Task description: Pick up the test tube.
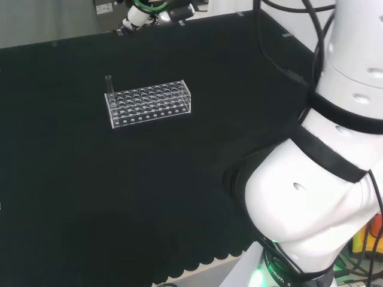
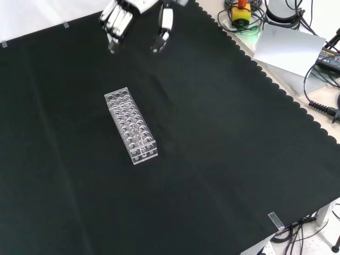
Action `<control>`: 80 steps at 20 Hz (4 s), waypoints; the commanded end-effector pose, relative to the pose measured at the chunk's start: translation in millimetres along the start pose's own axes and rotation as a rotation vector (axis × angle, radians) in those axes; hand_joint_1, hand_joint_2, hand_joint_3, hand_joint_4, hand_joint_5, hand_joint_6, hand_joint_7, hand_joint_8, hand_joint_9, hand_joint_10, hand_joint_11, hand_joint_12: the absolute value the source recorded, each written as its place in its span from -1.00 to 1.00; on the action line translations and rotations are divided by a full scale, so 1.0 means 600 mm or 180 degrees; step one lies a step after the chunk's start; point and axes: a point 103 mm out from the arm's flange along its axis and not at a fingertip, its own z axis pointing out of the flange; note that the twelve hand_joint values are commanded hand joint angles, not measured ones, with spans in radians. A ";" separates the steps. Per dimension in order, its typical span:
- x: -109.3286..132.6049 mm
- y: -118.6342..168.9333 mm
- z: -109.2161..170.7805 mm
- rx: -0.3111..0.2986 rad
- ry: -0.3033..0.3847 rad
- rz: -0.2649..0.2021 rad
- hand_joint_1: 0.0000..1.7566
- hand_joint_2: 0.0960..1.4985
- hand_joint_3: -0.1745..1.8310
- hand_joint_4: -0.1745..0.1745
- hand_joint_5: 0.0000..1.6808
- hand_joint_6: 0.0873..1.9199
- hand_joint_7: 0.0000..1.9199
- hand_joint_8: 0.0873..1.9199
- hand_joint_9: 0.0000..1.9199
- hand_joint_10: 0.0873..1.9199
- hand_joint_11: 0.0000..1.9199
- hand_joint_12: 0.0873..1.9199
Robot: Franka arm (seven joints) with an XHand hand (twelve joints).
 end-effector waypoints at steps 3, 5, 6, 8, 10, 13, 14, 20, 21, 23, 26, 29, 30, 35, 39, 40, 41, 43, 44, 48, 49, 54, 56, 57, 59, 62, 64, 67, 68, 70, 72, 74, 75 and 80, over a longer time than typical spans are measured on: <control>0.038 0.083 0.065 0.0350 -0.0117 -0.0239 -0.03 -0.16 -0.28 -0.64 -0.39 -0.92 -0.38 -0.16 -0.48 -0.17 -0.74 0.54; 0.043 0.096 0.077 0.0424 -0.0179 -0.0271 -0.03 -0.16 -0.28 -0.66 -0.38 -0.91 -0.36 -0.16 -0.47 -0.17 -0.73 0.54; 0.046 0.103 0.082 0.0451 -0.0202 -0.0285 -0.03 -0.16 -0.28 -0.67 -0.38 -0.91 -0.36 -0.16 -0.46 -0.17 -0.73 0.54; 0.050 0.118 0.093 0.0507 -0.0242 -0.0308 -0.03 -0.16 -0.27 -0.67 -0.38 -0.89 -0.35 -0.17 -0.45 -0.18 -0.73 0.54; 0.054 0.130 0.103 0.0574 -0.0242 -0.0309 -0.03 -0.16 -0.27 -0.68 -0.39 -0.87 -0.34 -0.18 -0.44 -0.19 -0.73 0.54; 0.058 0.145 0.122 0.0653 -0.0211 -0.0312 -0.02 -0.17 -0.26 -0.72 -0.38 -0.85 -0.33 -0.18 -0.44 -0.20 -0.73 0.54; 0.057 0.149 0.128 0.0676 -0.0216 -0.0322 -0.02 -0.17 -0.26 -0.74 -0.38 -0.85 -0.33 -0.18 -0.44 -0.20 -0.73 0.54; 0.059 0.168 0.165 0.0804 -0.0215 -0.0325 -0.02 -0.18 -0.24 -0.81 -0.44 -0.59 -0.26 -0.19 -0.37 -0.23 -0.73 0.54; 0.058 0.171 0.171 0.0823 -0.0226 -0.0328 -0.02 -0.18 -0.24 -0.81 -0.44 -0.55 -0.25 -0.19 -0.36 -0.23 -0.73 0.54; 0.059 0.179 0.184 0.0869 -0.0261 -0.0350 -0.02 -0.18 -0.24 -0.81 -0.42 -0.50 -0.23 -0.19 -0.34 -0.23 -0.73 0.54; 0.062 0.188 0.200 0.0906 -0.0285 -0.0400 -0.01 -0.18 -0.23 -0.82 -0.40 -0.43 -0.22 -0.19 -0.33 -0.24 -0.72 0.53; 0.066 0.195 0.215 0.0957 -0.0337 -0.0443 -0.01 -0.18 -0.23 -0.82 -0.39 -0.40 -0.21 -0.19 -0.31 -0.24 -0.72 0.53; 0.067 0.198 0.220 0.0977 -0.0349 -0.0453 -0.01 -0.18 -0.23 -0.82 -0.39 -0.38 -0.21 -0.19 -0.31 -0.24 -0.72 0.53; 0.069 0.205 0.241 0.1084 -0.0447 -0.0469 -0.01 -0.19 -0.23 -0.79 -0.39 -0.35 -0.20 -0.19 -0.31 -0.25 -0.72 0.53; 0.066 0.206 0.262 0.1156 -0.0490 -0.0455 0.00 -0.19 -0.23 -0.75 -0.38 -0.34 -0.18 -0.17 -0.33 -0.25 -0.72 0.53; 0.065 0.206 0.264 0.1163 -0.0518 -0.0462 0.00 -0.19 -0.22 -0.74 -0.37 -0.33 -0.16 -0.16 -0.33 -0.25 -0.72 0.53; 0.065 0.206 0.266 0.1163 -0.0539 -0.0462 0.00 -0.19 -0.22 -0.72 -0.36 -0.33 -0.13 -0.15 -0.32 -0.24 -0.72 0.53; 0.064 0.208 0.268 0.1154 -0.0577 -0.0460 0.00 -0.19 -0.22 -0.68 -0.33 -0.31 -0.09 -0.13 -0.31 -0.24 -0.72 0.53; 0.064 0.209 0.269 0.1145 -0.0586 -0.0458 0.00 -0.19 -0.22 -0.66 -0.32 -0.31 -0.07 -0.12 -0.30 -0.23 -0.71 0.53; 0.063 0.211 0.269 0.1078 -0.0552 -0.0430 0.00 -0.21 -0.20 -0.61 -0.26 -0.28 0.04 -0.13 -0.24 -0.25 -0.69 0.52; 0.062 0.212 0.269 0.1064 -0.0538 -0.0424 0.01 -0.21 -0.19 -0.61 -0.25 -0.28 0.06 -0.14 -0.21 -0.26 -0.67 0.51; 0.064 0.219 0.265 0.1017 -0.0458 -0.0391 0.02 -0.23 -0.18 -0.65 -0.22 -0.27 0.23 -0.21 -0.03 -0.33 -0.56 0.45; 0.070 0.223 0.263 0.1022 -0.0445 -0.0382 0.03 -0.24 -0.17 -0.70 -0.20 -0.27 0.29 -0.23 0.06 -0.35 -0.48 0.41; 0.071 0.224 0.263 0.1030 -0.0441 -0.0379 0.03 -0.24 -0.17 -0.72 -0.20 -0.27 0.31 -0.24 0.10 -0.35 -0.43 0.40; 0.075 0.227 0.264 0.1064 -0.0412 -0.0367 0.04 -0.25 -0.17 -0.76 -0.19 -0.27 0.34 -0.25 0.21 -0.34 -0.33 0.38; 0.080 0.232 0.266 0.1124 -0.0261 -0.0298 0.05 -0.25 -0.17 -0.83 -0.15 -0.27 0.37 -0.27 0.32 -0.28 -0.21 0.36; 0.082 0.234 0.269 0.1134 -0.0179 -0.0266 0.07 -0.26 -0.17 -0.88 -0.09 -0.28 0.40 -0.28 0.36 -0.25 -0.17 0.36; 0.087 0.235 0.272 0.1139 -0.0145 -0.0238 0.12 -0.28 -0.16 -0.95 0.00 -0.31 0.46 -0.34 0.41 -0.26 -0.14 0.36; 0.087 0.235 0.274 0.1135 -0.0138 -0.0225 0.13 -0.28 -0.16 -0.96 0.02 -0.32 0.48 -0.36 0.43 -0.26 -0.13 0.36; 0.089 0.235 0.278 0.1140 -0.0112 -0.0198 0.16 -0.29 -0.15 -0.99 0.08 -0.35 0.53 -0.43 0.47 -0.29 -0.10 0.34; 0.088 0.233 0.283 0.1138 -0.0055 -0.0176 0.19 -0.30 -0.14 -1.00 0.13 -0.38 0.58 -0.50 0.51 -0.32 -0.07 0.31; 0.087 0.230 0.284 0.1050 -0.0003 -0.0141 0.24 -0.31 -0.13 -1.00 0.19 -0.41 0.63 -0.56 0.56 -0.37 -0.03 0.28; 0.087 0.229 0.283 0.0970 0.0008 -0.0131 0.28 -0.19 -0.23 -0.93 0.28 -0.39 0.65 -0.59 0.58 -0.40 0.00 0.26; 0.087 0.223 0.266 0.0551 0.0321 0.0006 0.42 -0.04 -0.41 -1.00 0.55 -0.56 0.68 -0.69 0.71 -0.53 0.28 -0.02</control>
